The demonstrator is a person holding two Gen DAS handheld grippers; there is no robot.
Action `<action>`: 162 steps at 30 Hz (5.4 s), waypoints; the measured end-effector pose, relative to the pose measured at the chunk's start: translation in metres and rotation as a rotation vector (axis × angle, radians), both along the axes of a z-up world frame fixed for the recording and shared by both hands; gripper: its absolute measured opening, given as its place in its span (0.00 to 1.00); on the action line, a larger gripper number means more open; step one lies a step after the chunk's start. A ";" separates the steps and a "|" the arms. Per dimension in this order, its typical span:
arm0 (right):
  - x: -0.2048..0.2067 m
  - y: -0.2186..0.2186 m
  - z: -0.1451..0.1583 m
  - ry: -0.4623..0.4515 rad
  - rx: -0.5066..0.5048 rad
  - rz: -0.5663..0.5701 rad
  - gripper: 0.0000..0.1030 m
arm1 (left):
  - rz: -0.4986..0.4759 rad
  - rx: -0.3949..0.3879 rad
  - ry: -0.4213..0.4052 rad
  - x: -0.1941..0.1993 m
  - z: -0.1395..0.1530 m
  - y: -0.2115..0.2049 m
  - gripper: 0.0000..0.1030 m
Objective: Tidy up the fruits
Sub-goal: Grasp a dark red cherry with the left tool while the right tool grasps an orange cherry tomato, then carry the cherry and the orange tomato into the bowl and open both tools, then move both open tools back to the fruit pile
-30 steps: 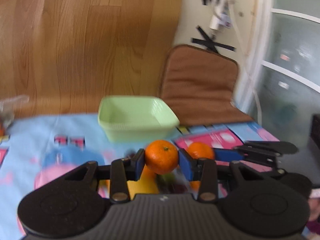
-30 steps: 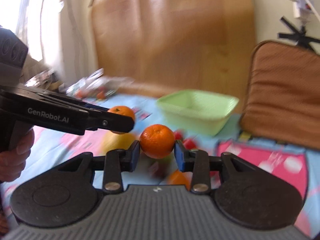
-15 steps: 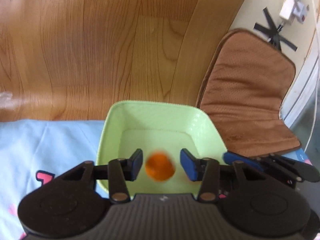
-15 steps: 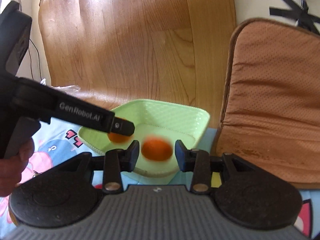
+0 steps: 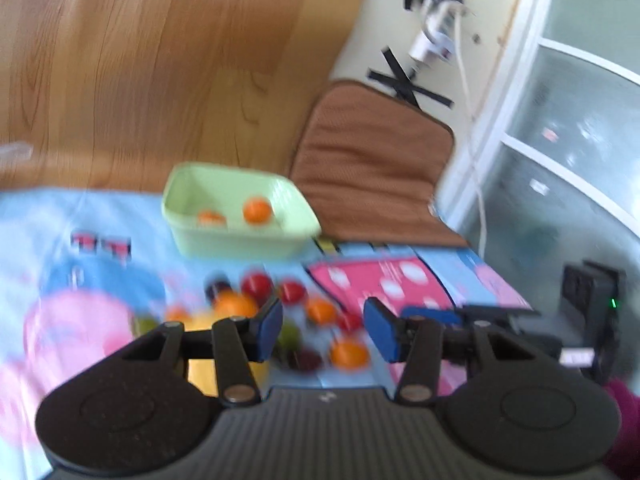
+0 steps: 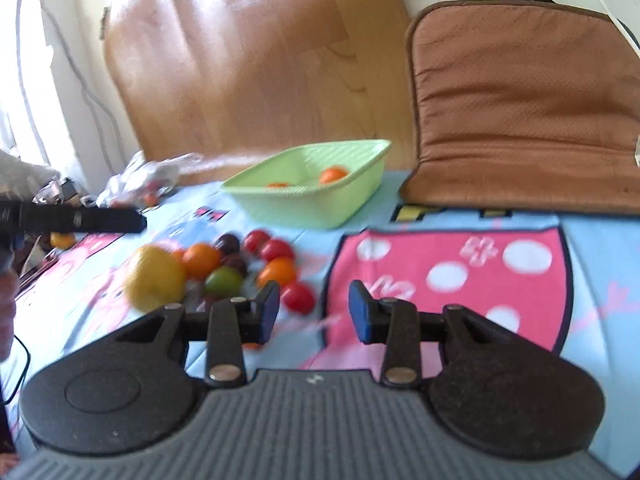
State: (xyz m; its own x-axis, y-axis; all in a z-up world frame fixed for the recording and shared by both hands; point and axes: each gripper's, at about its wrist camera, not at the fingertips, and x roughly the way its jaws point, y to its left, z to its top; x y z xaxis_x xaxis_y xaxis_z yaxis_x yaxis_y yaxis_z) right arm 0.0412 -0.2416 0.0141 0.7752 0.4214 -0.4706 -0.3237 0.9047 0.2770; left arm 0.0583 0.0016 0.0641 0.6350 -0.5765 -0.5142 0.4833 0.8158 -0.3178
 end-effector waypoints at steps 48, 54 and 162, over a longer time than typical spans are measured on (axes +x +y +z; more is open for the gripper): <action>-0.056 0.029 -0.009 -0.015 -0.144 0.116 0.47 | 0.044 0.125 0.032 -0.054 -0.047 -0.019 0.65; -0.018 0.046 -0.012 -0.024 -0.157 0.098 0.47 | 0.119 0.195 0.018 -0.050 -0.054 -0.024 0.36; 0.078 0.083 0.011 -0.068 -0.043 0.093 0.45 | 0.395 -0.209 0.122 0.048 -0.034 0.128 0.49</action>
State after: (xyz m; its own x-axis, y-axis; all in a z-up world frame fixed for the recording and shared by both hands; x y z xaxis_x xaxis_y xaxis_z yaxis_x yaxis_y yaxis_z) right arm 0.1197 -0.1590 0.0255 0.7643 0.4739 -0.4373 -0.4237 0.8803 0.2135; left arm 0.1059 0.1293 0.0298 0.7689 -0.4023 -0.4969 0.0977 0.8420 -0.5306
